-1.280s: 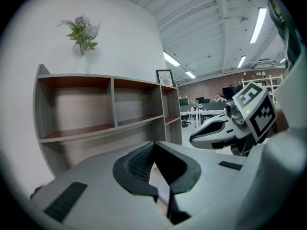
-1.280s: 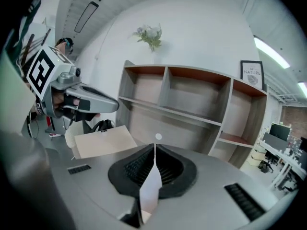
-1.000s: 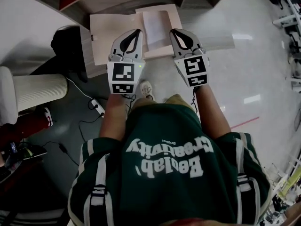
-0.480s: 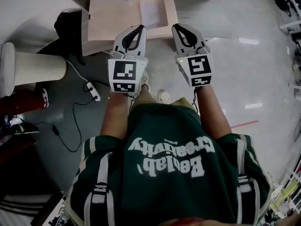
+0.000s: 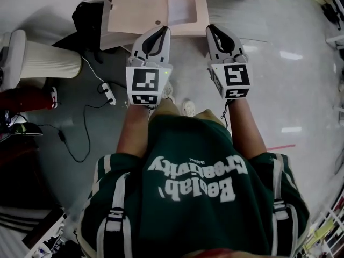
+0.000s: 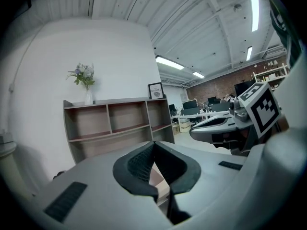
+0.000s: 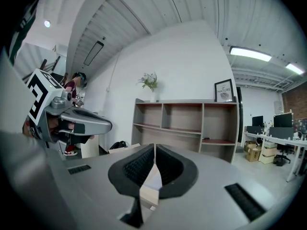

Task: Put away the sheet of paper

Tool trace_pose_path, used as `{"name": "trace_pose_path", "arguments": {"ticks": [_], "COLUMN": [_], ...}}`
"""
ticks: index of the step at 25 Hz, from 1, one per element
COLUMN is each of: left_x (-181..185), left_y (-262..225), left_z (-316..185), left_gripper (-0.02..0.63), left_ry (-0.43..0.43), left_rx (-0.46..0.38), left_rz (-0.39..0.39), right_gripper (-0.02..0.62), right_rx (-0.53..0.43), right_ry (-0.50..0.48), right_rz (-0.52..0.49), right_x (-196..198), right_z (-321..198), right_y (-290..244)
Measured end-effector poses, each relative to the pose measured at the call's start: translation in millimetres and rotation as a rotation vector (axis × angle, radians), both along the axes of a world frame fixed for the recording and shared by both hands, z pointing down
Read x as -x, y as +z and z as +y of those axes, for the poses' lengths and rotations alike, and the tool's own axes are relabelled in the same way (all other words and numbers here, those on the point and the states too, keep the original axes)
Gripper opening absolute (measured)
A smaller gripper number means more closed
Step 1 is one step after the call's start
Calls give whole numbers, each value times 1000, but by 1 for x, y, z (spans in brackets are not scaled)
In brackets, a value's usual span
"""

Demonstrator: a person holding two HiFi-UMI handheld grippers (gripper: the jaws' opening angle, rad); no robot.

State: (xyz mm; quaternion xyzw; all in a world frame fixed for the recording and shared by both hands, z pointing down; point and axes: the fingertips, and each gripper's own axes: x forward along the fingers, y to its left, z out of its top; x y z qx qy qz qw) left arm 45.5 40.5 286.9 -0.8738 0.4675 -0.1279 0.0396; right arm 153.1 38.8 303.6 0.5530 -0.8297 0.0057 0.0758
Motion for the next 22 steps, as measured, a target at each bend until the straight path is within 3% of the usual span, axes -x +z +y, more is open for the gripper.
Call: {"name": "trace_pose_path", "arguments": {"ticks": [22], "left_x": [16], "left_y": [-5], "left_z": [15], "left_gripper": [18], "left_ry": [-12], "left_rx": [-22], "left_rz": [16], "right_gripper": [38], "right_rx": [-41], "right_ry": [26], "right_rz": [40], "right_x": [7], "right_z": [16], "right_y": [-14]}}
